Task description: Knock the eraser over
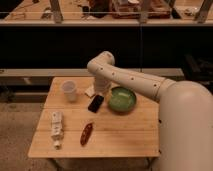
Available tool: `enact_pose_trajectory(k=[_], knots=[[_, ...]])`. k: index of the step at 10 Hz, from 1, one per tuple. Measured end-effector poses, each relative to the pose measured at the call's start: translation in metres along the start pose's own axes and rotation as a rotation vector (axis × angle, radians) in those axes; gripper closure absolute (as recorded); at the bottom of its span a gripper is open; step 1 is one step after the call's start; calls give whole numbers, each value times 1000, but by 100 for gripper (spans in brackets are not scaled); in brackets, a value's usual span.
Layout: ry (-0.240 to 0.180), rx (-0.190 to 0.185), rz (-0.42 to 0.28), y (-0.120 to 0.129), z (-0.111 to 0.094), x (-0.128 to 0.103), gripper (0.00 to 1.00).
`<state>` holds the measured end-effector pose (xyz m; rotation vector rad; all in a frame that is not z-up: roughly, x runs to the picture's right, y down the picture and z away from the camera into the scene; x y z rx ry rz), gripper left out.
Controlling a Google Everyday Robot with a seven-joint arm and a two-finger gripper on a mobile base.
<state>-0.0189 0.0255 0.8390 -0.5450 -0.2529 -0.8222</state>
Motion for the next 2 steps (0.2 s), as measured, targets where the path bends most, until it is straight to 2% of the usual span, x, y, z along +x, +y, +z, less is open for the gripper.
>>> enact_pose_trajectory(k=[2], knots=[[6,6,11,-16,3,3,67]])
